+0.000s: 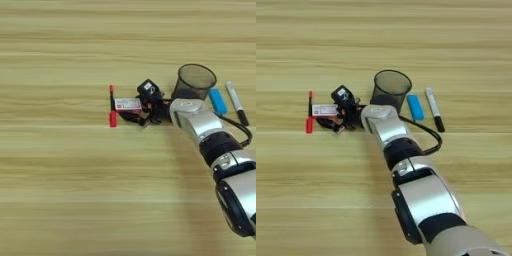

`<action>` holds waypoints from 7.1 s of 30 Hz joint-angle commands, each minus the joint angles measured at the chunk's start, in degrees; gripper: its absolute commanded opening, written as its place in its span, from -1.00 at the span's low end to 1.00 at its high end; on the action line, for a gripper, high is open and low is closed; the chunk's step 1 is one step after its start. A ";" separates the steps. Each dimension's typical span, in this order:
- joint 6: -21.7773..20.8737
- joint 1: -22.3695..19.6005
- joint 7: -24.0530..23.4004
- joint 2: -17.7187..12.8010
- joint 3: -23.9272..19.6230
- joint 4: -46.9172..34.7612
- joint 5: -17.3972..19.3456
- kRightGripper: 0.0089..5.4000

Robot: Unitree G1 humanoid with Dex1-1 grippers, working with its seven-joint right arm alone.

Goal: Move the objects on the table

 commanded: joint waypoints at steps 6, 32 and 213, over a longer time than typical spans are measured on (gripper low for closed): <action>1.77 -0.42 -1.14 -0.84 -1.06 -1.22 -0.82 0.18; 15.73 9.79 -14.32 -4.02 -7.76 -24.05 -0.99 -0.22; 8.99 5.17 -11.13 9.01 1.26 -15.36 -3.53 0.12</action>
